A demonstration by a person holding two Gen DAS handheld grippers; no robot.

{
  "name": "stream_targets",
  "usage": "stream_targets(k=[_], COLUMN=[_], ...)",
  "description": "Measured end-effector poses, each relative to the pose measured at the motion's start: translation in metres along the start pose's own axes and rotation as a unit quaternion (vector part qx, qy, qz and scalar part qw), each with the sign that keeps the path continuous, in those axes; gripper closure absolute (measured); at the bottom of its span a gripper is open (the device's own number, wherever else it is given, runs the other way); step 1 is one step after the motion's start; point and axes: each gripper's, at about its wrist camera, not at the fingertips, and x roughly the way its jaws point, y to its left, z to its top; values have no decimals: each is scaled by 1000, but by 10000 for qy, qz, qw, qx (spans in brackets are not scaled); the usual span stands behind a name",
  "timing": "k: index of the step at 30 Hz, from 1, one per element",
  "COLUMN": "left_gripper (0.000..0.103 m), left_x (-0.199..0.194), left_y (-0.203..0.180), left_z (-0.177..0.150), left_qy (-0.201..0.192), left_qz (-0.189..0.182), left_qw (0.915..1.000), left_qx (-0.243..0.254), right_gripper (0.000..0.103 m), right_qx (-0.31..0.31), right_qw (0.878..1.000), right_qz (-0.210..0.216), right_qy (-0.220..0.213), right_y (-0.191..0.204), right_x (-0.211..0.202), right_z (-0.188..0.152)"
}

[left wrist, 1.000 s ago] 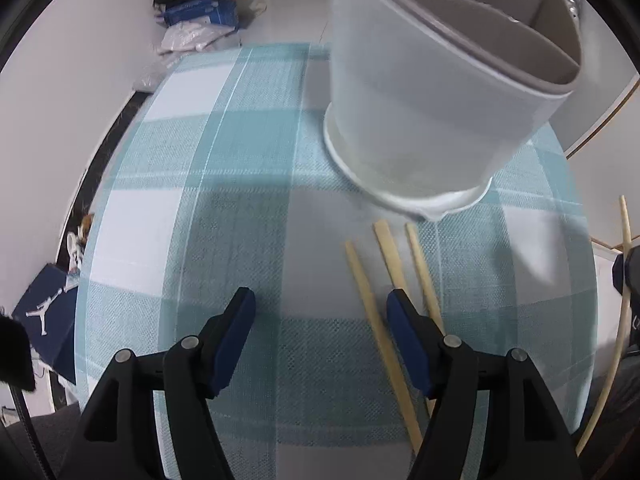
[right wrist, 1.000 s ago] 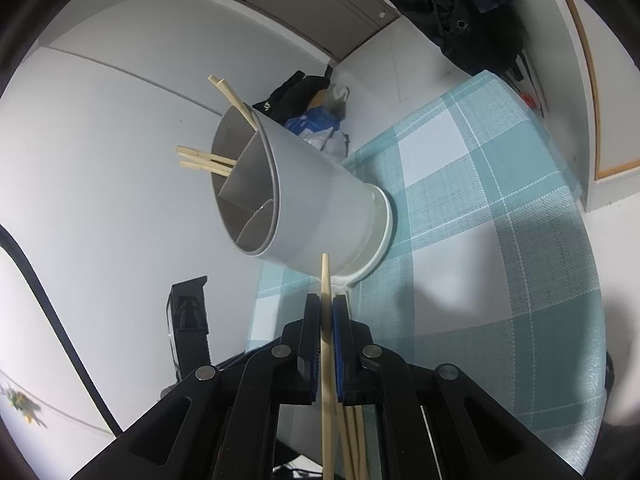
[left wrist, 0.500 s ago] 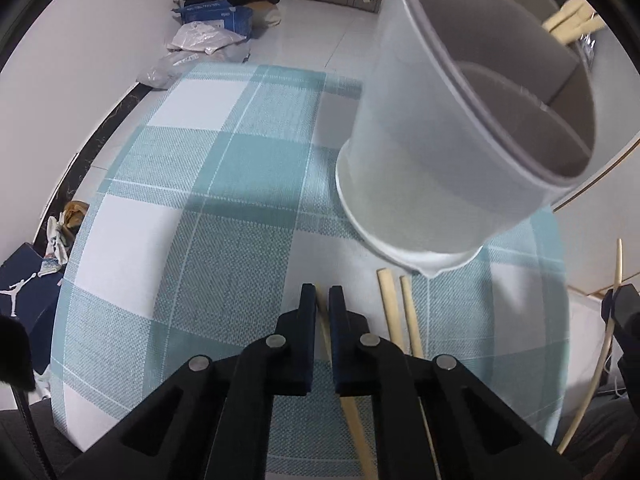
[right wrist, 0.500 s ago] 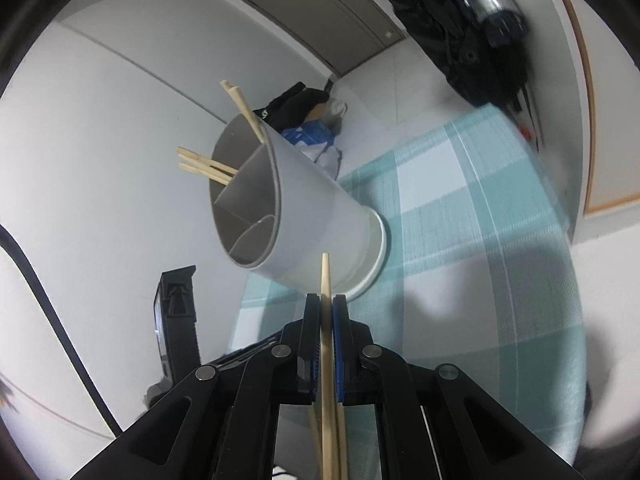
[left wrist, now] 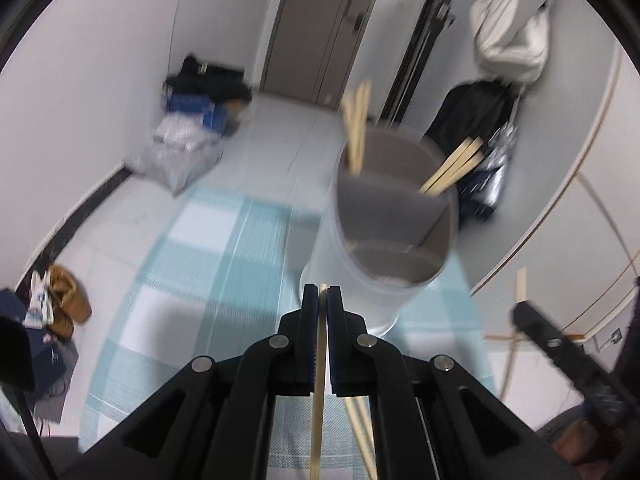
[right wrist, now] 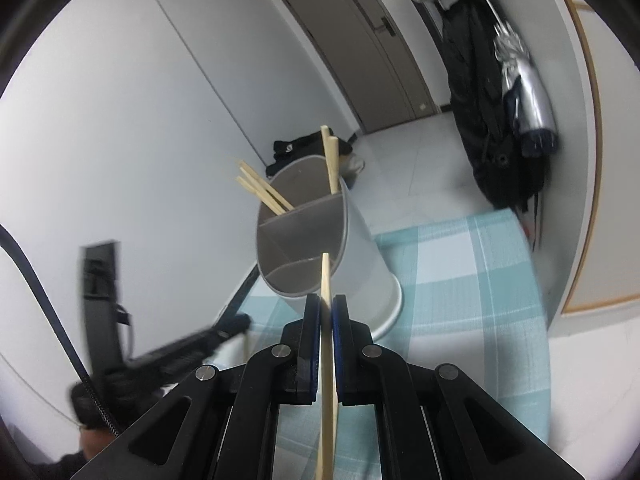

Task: Organize utensils
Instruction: 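Lift both held chopsticks and carry them above the white utensil holder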

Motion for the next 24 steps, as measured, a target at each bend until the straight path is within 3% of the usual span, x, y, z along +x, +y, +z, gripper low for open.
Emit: stream_targets(k=[4, 15, 24], left_gripper=[102, 102, 102], left_x=[-18, -40, -56], left_y=[-4, -16, -31], left_z=[8, 12, 42], left_qy=[-410, -401, -522], left_qz=[-122, -73, -183], left_qw=[9989, 9977, 9953], left_qx=[205, 537, 791], right_gripper=[98, 98, 98], right_qx=[-141, -309, -370], right_qw=[9997, 9976, 9953], right_qz=[-44, -159, -73], right_qy=[-180, -595, -888], right_y=[7, 21, 31], right_x=[-7, -24, -34], right_z=[2, 15, 44])
